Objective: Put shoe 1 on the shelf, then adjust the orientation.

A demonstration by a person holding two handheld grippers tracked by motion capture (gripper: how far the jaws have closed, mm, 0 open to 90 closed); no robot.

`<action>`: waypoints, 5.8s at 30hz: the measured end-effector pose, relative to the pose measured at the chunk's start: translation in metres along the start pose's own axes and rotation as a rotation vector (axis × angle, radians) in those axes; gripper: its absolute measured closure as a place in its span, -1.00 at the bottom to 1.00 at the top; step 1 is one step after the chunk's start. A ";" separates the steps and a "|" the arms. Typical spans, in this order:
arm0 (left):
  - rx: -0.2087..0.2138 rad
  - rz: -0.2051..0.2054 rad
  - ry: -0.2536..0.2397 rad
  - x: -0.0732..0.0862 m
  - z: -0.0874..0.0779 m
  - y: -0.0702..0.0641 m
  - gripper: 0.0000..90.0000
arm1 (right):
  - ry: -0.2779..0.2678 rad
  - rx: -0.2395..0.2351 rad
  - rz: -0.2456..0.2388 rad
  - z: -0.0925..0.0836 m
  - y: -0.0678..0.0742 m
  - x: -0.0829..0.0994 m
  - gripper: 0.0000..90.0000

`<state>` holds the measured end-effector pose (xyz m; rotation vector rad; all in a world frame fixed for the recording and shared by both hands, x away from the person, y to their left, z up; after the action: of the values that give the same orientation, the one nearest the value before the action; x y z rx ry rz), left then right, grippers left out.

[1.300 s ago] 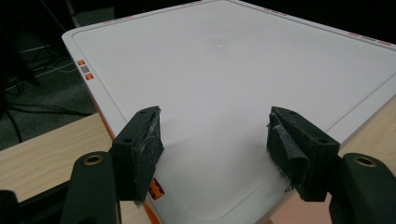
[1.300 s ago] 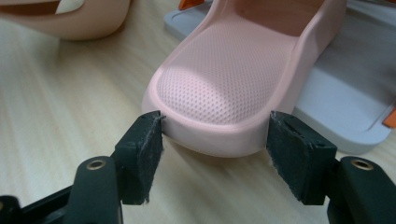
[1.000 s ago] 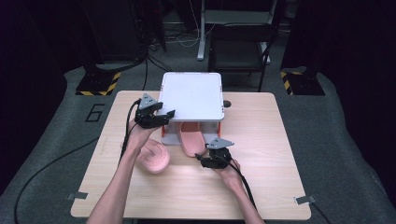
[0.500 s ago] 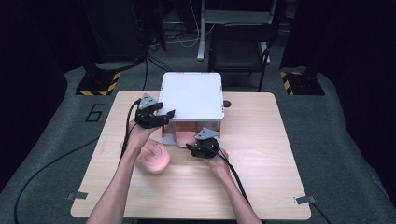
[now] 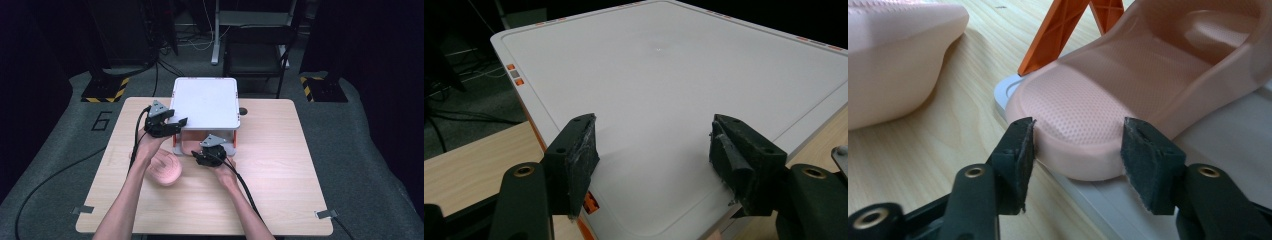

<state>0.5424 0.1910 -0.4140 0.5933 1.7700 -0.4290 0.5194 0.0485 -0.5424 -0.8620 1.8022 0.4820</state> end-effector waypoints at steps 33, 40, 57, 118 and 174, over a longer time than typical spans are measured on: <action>0.001 0.002 -0.009 0.001 0.000 0.000 -0.22 | -0.065 0.173 0.171 0.000 0.001 0.003 -0.51; 0.008 0.001 -0.002 0.001 0.000 0.000 -0.22 | -0.027 0.102 0.149 0.013 0.003 0.000 -0.15; 0.006 -0.003 0.001 0.001 0.000 0.001 -0.22 | -0.004 0.078 0.097 0.020 0.009 -0.004 -0.25; -0.063 -0.023 -0.143 0.010 -0.083 0.018 -0.43 | -0.114 0.288 0.193 -0.153 -0.053 0.027 -0.57; -0.021 -0.112 0.102 0.179 -0.159 -0.009 -0.43 | -0.133 0.318 0.170 -0.187 -0.049 0.031 -0.54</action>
<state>0.3760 0.3055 -0.5436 0.5105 1.9092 -0.4633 0.4315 -0.1204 -0.4951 -0.4505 1.7754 0.3387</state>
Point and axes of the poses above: each handheld gripper's, and its own axes: z roughly forward along the jaws, x roughly out of its underside, y roughly to its left, the point moved 6 cm from there along z, roughly forward along the jaws, and after that the axes turned 7 degrees about -y, right-handed, at the moved point
